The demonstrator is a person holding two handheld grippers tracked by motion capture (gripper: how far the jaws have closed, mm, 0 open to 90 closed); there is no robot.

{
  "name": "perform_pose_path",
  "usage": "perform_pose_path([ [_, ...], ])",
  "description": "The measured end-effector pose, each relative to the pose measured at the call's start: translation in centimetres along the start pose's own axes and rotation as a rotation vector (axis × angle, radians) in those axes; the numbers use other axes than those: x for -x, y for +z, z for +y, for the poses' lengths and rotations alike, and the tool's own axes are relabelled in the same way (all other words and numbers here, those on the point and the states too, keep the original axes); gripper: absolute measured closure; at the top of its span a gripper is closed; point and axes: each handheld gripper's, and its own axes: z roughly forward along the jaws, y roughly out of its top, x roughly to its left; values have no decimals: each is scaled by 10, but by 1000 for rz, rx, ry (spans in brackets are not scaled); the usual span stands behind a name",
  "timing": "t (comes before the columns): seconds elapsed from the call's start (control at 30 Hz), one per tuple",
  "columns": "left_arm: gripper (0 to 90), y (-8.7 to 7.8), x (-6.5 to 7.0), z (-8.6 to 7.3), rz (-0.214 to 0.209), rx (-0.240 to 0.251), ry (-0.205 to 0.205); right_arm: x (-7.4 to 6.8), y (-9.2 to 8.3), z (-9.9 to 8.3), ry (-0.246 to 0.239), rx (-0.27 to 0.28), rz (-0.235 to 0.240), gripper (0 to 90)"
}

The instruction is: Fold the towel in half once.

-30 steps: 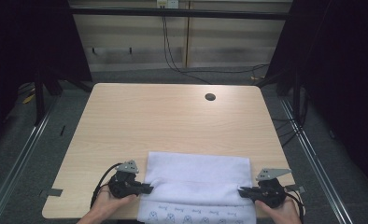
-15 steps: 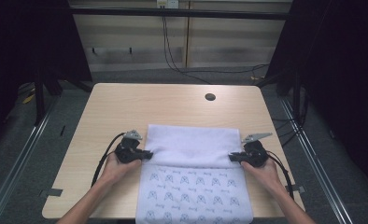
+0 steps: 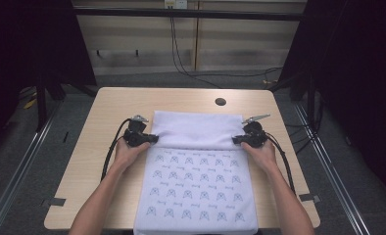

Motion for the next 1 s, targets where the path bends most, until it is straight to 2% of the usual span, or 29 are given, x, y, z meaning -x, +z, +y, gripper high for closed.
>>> perform_pose_path([
  [0.03, 874, 3, -2, 3, 11, 12, -11, 3, 4, 4, 12, 6, -9, 829],
  [0.07, 874, 4, -5, 6, 24, 2, 4, 6, 7, 7, 35, 11, -15, 829],
  [0.13, 874, 8, -9, 10, 39, 7, -13, 11, 13, 13, 73, 29, -44, 825],
  [0.23, 874, 9, -10, 12, 51, 7, -15, 9, 21, 25, 69, 21, -112, 806],
  [0.3, 874, 6, -12, 9, 49, 14, -23, 4, 24, 29, 56, 22, -127, 818],
  [0.37, 873, 2, -16, 5, 27, 33, -45, 4, 22, 27, 46, 40, -94, 828],
  [0.43, 873, -1, -17, 2, 10, 50, -66, 8, 13, 25, 52, 86, -71, 834],
  [0.53, 872, -7, -10, 3, 3, 55, -33, 16, -9, 23, 97, 185, 8, 837],
  [0.57, 872, -11, -5, 4, -11, 67, -23, 17, -15, 23, 96, 203, 22, 838],
  [0.6, 872, -18, -1, 5, -23, 77, 1, 17, -21, 23, 92, 222, 34, 839],
  [0.67, 872, -30, 6, 7, -34, 98, 20, 17, -35, 22, 77, 255, 65, 840],
  [0.7, 873, -41, 8, 10, -37, 103, 42, 17, -39, 22, 72, 266, 69, 841],
  [0.8, 873, -66, 13, 14, -66, 149, 51, 13, -56, 24, 44, 297, 98, 842],
  [1.0, 872, -110, 27, 17, -91, 232, 85, -6, -99, 32, -44, 349, 136, 844],
])
